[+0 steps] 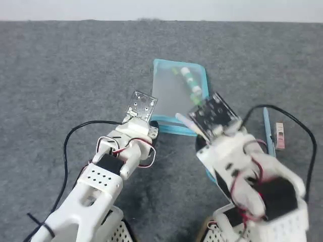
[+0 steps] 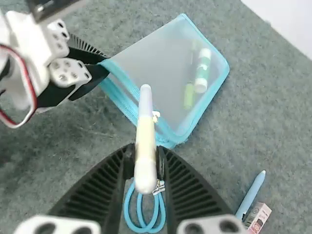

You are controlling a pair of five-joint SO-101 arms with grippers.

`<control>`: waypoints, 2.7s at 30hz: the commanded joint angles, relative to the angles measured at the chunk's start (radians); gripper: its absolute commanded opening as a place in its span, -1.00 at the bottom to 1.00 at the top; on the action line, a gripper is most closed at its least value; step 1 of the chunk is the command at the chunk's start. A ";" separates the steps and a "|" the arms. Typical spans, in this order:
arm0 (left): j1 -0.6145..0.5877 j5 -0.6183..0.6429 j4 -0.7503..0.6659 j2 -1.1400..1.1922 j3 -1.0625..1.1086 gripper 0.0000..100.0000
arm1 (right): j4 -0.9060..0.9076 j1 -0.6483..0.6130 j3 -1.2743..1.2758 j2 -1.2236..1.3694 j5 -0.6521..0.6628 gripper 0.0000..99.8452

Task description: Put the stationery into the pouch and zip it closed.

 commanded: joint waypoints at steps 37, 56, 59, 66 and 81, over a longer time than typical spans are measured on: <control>-0.071 0.000 -0.037 0.012 -0.090 -0.98 | -0.079 -0.041 0.114 -0.091 0.006 -0.99; -0.025 -0.002 -0.037 0.011 -0.070 -0.98 | -0.314 0.140 0.130 0.343 -0.198 -0.98; -0.025 -0.002 -0.037 0.011 -0.070 -0.98 | -0.255 0.091 0.130 0.348 -0.129 -0.87; -0.025 -0.002 -0.037 0.011 -0.070 -0.98 | -0.222 -0.070 0.110 0.329 -0.091 -0.56; -0.098 0.003 -0.037 0.009 -0.090 -0.98 | 0.140 0.166 -0.284 0.605 -0.048 -0.56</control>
